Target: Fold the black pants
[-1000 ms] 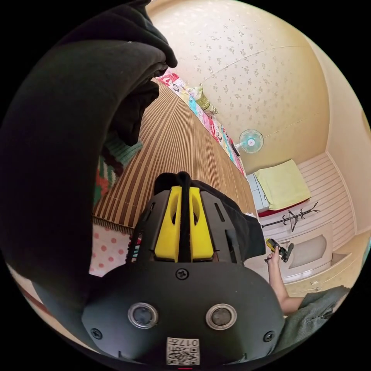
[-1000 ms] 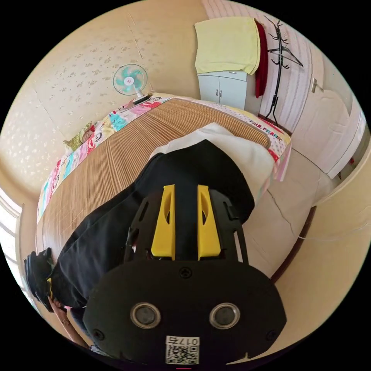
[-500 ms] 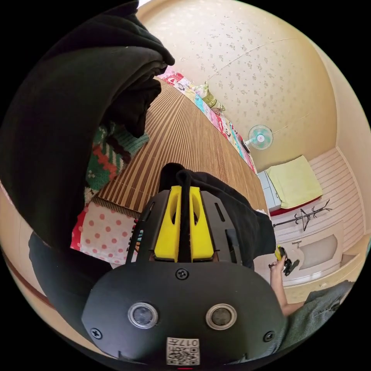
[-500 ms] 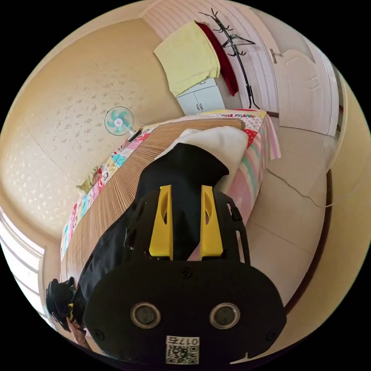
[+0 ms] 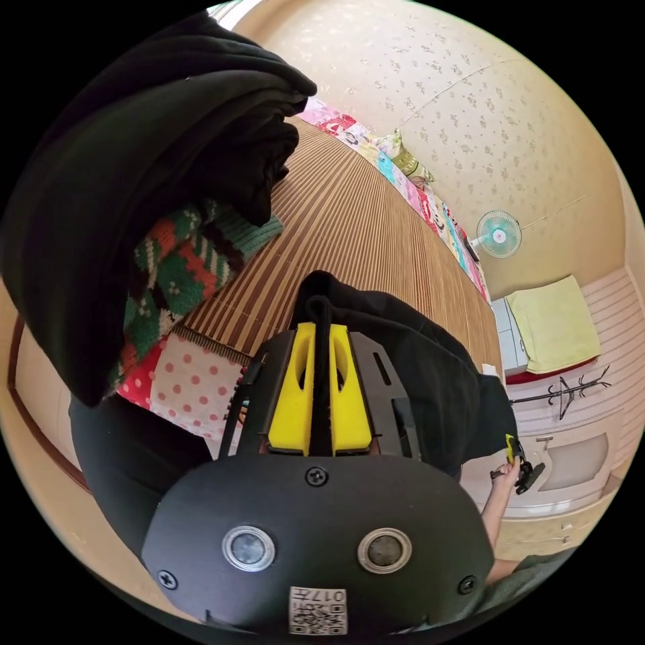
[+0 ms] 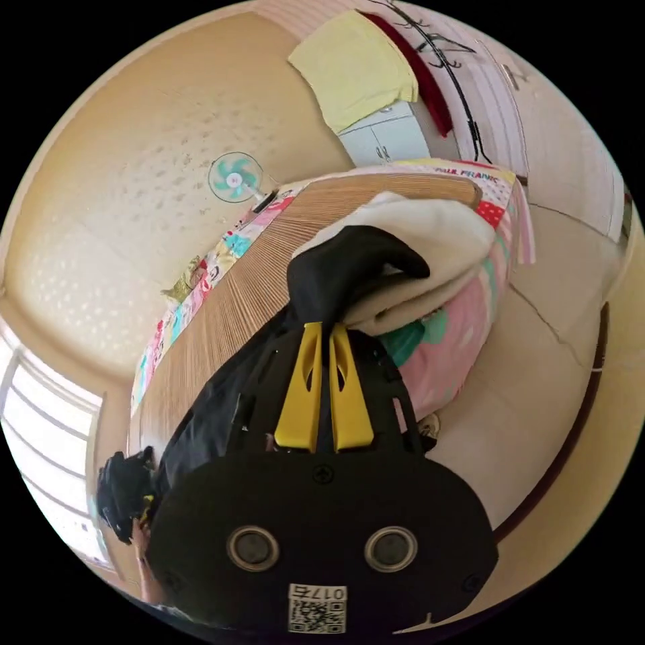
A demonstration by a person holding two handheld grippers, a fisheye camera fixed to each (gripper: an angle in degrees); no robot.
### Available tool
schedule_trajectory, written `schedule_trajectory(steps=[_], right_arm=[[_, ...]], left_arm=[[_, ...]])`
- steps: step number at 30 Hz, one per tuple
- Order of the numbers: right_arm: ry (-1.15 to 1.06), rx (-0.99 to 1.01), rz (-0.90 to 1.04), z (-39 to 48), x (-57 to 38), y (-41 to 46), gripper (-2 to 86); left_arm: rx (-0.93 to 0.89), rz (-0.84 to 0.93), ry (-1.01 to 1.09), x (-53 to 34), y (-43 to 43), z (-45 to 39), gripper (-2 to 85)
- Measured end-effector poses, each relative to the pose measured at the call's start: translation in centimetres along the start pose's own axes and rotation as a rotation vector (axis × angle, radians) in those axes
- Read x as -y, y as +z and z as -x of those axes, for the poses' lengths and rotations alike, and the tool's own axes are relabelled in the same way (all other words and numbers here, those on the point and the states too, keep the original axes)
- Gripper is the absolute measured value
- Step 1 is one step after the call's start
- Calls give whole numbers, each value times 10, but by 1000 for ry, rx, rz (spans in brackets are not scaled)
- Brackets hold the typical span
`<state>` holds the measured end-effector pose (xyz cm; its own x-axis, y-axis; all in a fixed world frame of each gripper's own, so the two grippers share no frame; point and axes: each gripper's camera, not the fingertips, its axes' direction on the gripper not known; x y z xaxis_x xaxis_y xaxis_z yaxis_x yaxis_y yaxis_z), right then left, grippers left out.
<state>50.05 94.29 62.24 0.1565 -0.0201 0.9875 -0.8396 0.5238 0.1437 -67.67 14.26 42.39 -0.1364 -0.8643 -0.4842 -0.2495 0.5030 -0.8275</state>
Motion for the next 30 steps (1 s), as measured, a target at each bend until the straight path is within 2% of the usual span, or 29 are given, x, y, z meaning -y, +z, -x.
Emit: schedule_trajectory(steps=[2, 3, 5, 7, 8, 10, 11, 15, 17, 19, 22, 23, 25, 30], right_arm=[[-405, 109, -80, 94, -34, -15, 21], [-498, 121, -80, 117, -46, -14, 20], [-861, 185, 57, 197, -102, 15, 21], [-963, 273, 249, 228, -140, 51, 25], [-958, 356, 419, 239, -160, 79, 30], [-975, 390, 700, 247, -193, 120, 42], [-950, 353, 733, 245, -204, 130, 46], [-768, 503, 662, 220, -176, 104, 66], [-616, 545, 510, 187, -136, 77, 75], [-524, 472, 369, 159, -106, 61, 83], [-360, 211, 223, 114, -61, 61, 111], [-304, 144, 239, 102, -46, 74, 116], [-270, 134, 303, 94, -30, 96, 107], [-332, 93, 433, 120, -5, 144, 36]], left_arm=[[8, -2, 5, -2, -1, -3, 39], [17, 4, 10, -1, 0, -5, 39], [18, 11, 7, -1, 0, -6, 39], [13, 12, 6, -2, 1, -4, 39], [11, 12, 9, -3, 1, -3, 40], [6, 14, 12, -6, 1, -1, 39], [2, 20, 13, -7, 1, 1, 39], [-30, 34, 6, -13, 1, 10, 40], [-33, 39, 2, -13, 2, 12, 40], [-26, 46, -1, -13, 4, 11, 40], [-9, 45, 6, -16, 5, 8, 40], [-5, 39, 11, -19, 4, 7, 40], [-3, 33, 14, -22, 4, 6, 39], [5, 39, 14, -26, 4, 5, 40]])
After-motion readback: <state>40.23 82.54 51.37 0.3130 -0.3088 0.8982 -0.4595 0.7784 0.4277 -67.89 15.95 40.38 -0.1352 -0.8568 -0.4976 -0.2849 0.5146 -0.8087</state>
